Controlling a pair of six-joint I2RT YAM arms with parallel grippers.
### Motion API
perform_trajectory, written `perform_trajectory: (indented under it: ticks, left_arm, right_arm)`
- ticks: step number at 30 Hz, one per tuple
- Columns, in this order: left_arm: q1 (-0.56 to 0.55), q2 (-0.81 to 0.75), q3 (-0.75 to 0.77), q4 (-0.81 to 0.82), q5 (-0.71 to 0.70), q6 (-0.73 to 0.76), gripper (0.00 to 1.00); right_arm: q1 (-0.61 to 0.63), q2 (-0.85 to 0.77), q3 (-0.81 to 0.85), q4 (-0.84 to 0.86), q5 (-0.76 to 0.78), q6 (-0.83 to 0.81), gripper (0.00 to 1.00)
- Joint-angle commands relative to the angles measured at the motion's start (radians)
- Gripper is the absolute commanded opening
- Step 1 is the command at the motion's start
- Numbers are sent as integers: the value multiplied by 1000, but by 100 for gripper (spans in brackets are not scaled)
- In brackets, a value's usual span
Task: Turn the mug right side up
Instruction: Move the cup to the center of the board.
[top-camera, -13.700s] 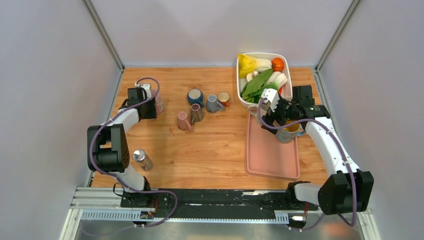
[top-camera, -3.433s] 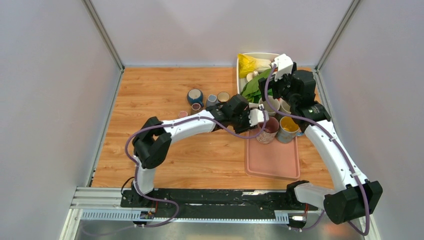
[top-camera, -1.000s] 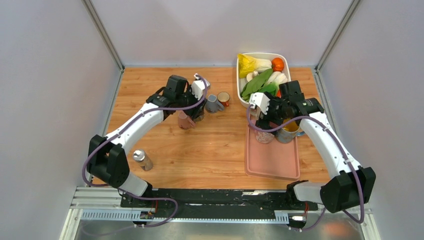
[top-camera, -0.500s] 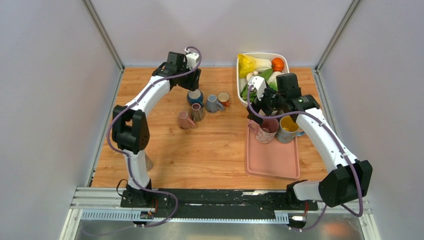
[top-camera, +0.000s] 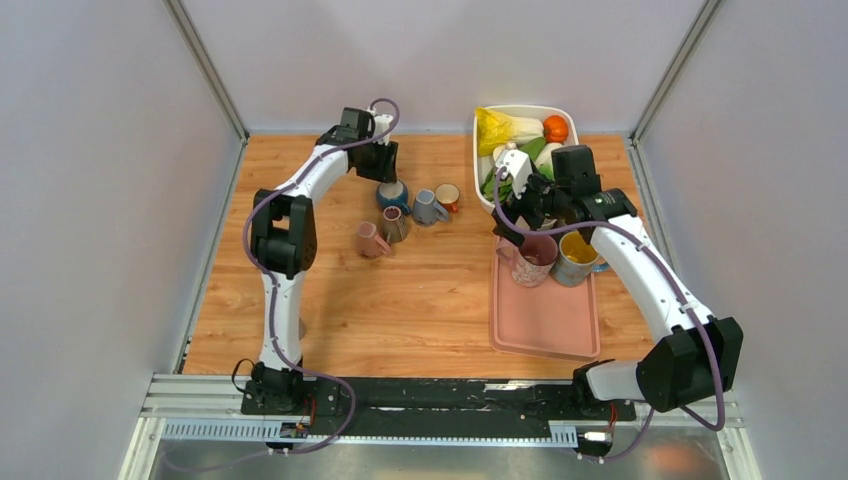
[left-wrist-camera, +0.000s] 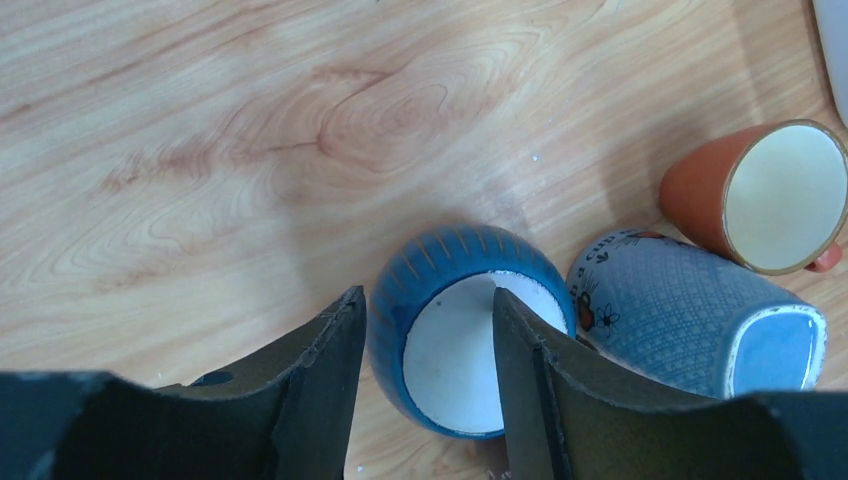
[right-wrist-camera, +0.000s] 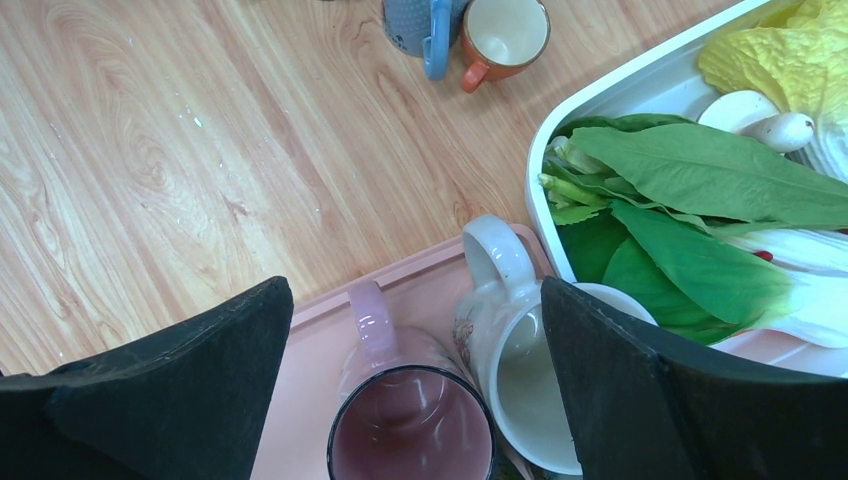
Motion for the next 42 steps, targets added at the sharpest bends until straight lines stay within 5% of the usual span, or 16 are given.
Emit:
perform_trajectory:
  ticks: [1, 13, 32, 42]
  left_arm:
    - [15, -52, -98, -32, -19, 1, 56]
    - [143, -231, -369, -2, -90, 13, 55]
    - [286, -563, -808, 7, -128, 253, 53]
    - [286, -726, -993, -47, -26, 124, 48]
  right_arm:
    - [6, -32, -21, 32, 5, -1, 100]
    - [5, 0, -5, 36, 0, -9, 100]
    - [8, -5, -14, 33, 3, -11, 100]
    - [32, 28, 16, 29, -9, -17, 100]
